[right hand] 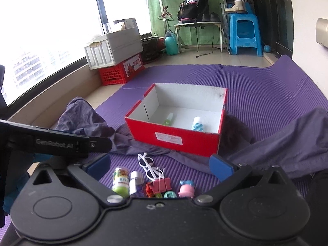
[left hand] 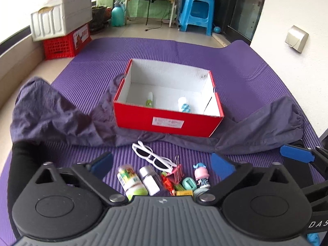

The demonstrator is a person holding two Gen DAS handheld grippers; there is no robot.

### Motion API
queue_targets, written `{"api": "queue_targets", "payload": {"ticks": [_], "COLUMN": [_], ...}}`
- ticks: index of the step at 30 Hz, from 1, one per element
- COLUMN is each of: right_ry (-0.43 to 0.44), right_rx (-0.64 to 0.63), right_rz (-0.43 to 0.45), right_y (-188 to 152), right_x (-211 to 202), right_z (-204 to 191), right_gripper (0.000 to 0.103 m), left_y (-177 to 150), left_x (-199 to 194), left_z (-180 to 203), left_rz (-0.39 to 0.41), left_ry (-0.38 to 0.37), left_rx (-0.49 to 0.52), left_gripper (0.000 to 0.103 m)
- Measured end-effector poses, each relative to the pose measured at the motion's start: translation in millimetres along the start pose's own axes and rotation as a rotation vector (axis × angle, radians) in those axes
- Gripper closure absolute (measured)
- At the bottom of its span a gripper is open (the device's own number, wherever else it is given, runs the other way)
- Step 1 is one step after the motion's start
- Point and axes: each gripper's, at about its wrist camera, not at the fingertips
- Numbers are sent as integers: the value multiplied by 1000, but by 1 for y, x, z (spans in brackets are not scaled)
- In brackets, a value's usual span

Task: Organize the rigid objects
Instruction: 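Move both tools back over the remaining items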

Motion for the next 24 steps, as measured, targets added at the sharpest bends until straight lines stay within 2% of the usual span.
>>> {"api": "queue_targets", "payload": {"ticks": [6, 10, 19, 24], "right_ry": [-16, -24, -39, -26], "right_rx": [1, 17, -22, -12], "right_rz": [-49, -98, -205, -265], "right_y": [-20, -38, -67, -79], "right_x": [5, 18, 50, 66], "right_z": [4, 6, 8, 9], "right_gripper": [0, 0, 1, 4], "left_y": [-27, -40, -49, -53], "left_x": [23, 39, 85, 110], "left_z": [-12, -22, -57, -68], "left_rz": [-62, -77, -183, -220], "left_ry": [25, 60, 127, 174], "left_rx": [-79, -95, -204, -231], "left_gripper": [0, 0, 0, 0]}}
Point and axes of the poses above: each gripper's, at about its wrist camera, not at the fingertips, and x roughly the way its jaws point, z to its right, y to its top, and after that the axes turned 6 degrees about -x, right-handed
